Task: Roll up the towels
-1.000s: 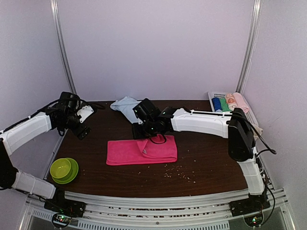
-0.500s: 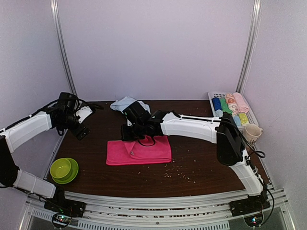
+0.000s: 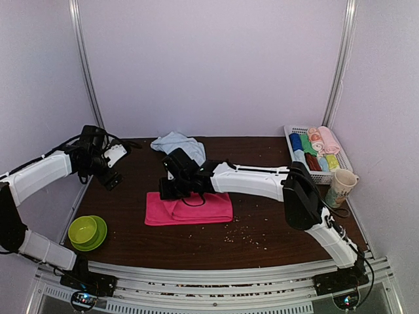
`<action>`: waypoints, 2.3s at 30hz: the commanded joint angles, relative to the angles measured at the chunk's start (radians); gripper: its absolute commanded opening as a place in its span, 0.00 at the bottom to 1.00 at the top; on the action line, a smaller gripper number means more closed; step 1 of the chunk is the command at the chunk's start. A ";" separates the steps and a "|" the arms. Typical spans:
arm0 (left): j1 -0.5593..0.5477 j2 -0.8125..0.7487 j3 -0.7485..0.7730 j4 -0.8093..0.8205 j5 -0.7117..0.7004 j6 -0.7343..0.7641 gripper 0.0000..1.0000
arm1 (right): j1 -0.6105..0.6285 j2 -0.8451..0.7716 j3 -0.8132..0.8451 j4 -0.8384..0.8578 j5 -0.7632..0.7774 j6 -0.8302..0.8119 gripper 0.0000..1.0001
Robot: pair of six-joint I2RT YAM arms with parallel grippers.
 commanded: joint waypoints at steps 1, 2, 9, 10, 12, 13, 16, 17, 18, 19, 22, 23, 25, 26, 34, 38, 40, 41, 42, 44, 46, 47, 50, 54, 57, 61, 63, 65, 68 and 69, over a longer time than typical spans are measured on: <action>0.011 0.014 0.030 0.041 0.015 0.005 0.98 | 0.013 0.049 0.057 0.041 -0.027 0.028 0.00; 0.011 0.016 0.030 0.041 0.016 0.004 0.98 | 0.013 0.055 0.063 0.047 -0.028 0.032 0.00; 0.011 0.021 0.026 0.045 0.014 0.003 0.98 | 0.018 0.093 0.101 0.071 -0.050 0.044 0.00; 0.011 0.021 0.025 0.047 0.014 0.003 0.98 | 0.021 0.095 0.101 0.084 -0.062 0.044 0.02; 0.011 0.024 0.023 0.050 0.015 0.003 0.98 | 0.023 0.100 0.099 0.125 -0.103 0.047 0.20; 0.011 0.027 0.022 0.051 0.013 0.003 0.98 | 0.025 0.098 0.096 0.152 -0.131 0.048 0.30; 0.011 0.036 0.015 0.056 0.004 0.005 0.98 | 0.031 0.081 0.075 0.240 -0.234 0.043 0.47; 0.011 0.039 0.013 0.060 0.004 0.007 0.98 | 0.032 0.066 0.045 0.281 -0.272 0.047 0.49; 0.011 0.042 0.011 0.062 0.001 0.007 0.98 | 0.030 0.047 0.013 0.323 -0.306 0.050 0.50; 0.011 0.045 0.010 0.063 0.001 0.007 0.98 | 0.028 0.024 -0.024 0.364 -0.328 0.052 0.51; 0.011 0.054 0.010 0.062 0.015 0.012 0.98 | 0.009 -0.078 -0.175 0.431 -0.330 0.029 0.51; 0.011 0.056 0.011 0.056 0.033 0.014 0.98 | 0.001 -0.116 -0.226 0.434 -0.312 0.008 0.52; 0.011 0.062 0.019 0.033 0.076 0.010 0.98 | -0.018 -0.195 -0.315 0.419 -0.258 -0.037 0.52; 0.011 0.068 0.023 0.019 0.099 0.004 0.98 | -0.027 -0.230 -0.355 0.408 -0.237 -0.059 0.52; -0.003 0.110 0.030 0.004 0.169 -0.012 0.98 | -0.054 -0.282 -0.378 0.414 -0.319 -0.094 0.65; -0.003 0.112 0.033 0.026 0.169 -0.034 0.98 | -0.040 -0.214 -0.277 0.370 -0.353 -0.089 0.65; -0.003 0.124 0.037 0.029 0.200 -0.046 0.98 | -0.041 -0.217 -0.300 0.383 -0.351 -0.090 0.66; -0.004 0.131 0.044 0.024 0.227 -0.049 0.98 | -0.043 -0.230 -0.324 0.386 -0.337 -0.100 0.66; -0.005 0.146 0.057 0.011 0.258 -0.052 0.98 | -0.048 -0.251 -0.354 0.385 -0.318 -0.112 0.66; -0.004 0.195 0.098 -0.044 0.339 -0.074 0.98 | -0.063 -0.304 -0.430 0.383 -0.281 -0.131 0.66; -0.004 0.244 0.150 -0.087 0.420 -0.098 0.98 | -0.083 -0.367 -0.513 0.368 -0.231 -0.151 0.66; -0.004 0.268 0.178 -0.105 0.456 -0.114 0.98 | -0.094 -0.400 -0.553 0.356 -0.200 -0.163 0.66; -0.005 0.346 0.259 -0.160 0.550 -0.155 0.95 | -0.120 -0.497 -0.673 0.313 -0.086 -0.195 0.65; -0.005 0.438 0.333 -0.225 0.643 -0.185 0.85 | -0.151 -0.580 -0.776 0.247 0.055 -0.222 0.65; -0.005 0.488 0.374 -0.256 0.701 -0.199 0.78 | -0.170 -0.589 -0.810 0.203 0.119 -0.232 0.65; -0.006 0.541 0.417 -0.287 0.743 -0.207 0.70 | -0.179 -0.577 -0.823 0.198 0.122 -0.233 0.65; -0.008 0.569 0.433 -0.303 0.753 -0.205 0.66 | -0.180 -0.568 -0.821 0.200 0.111 -0.233 0.64; -0.009 0.589 0.443 -0.315 0.767 -0.204 0.63 | -0.179 -0.561 -0.820 0.208 0.105 -0.233 0.64; -0.013 0.607 0.444 -0.331 0.771 -0.206 0.62 | -0.180 -0.547 -0.813 0.210 0.098 -0.231 0.64; -0.013 0.609 0.440 -0.331 0.769 -0.207 0.60 | -0.179 -0.545 -0.811 0.210 0.097 -0.231 0.64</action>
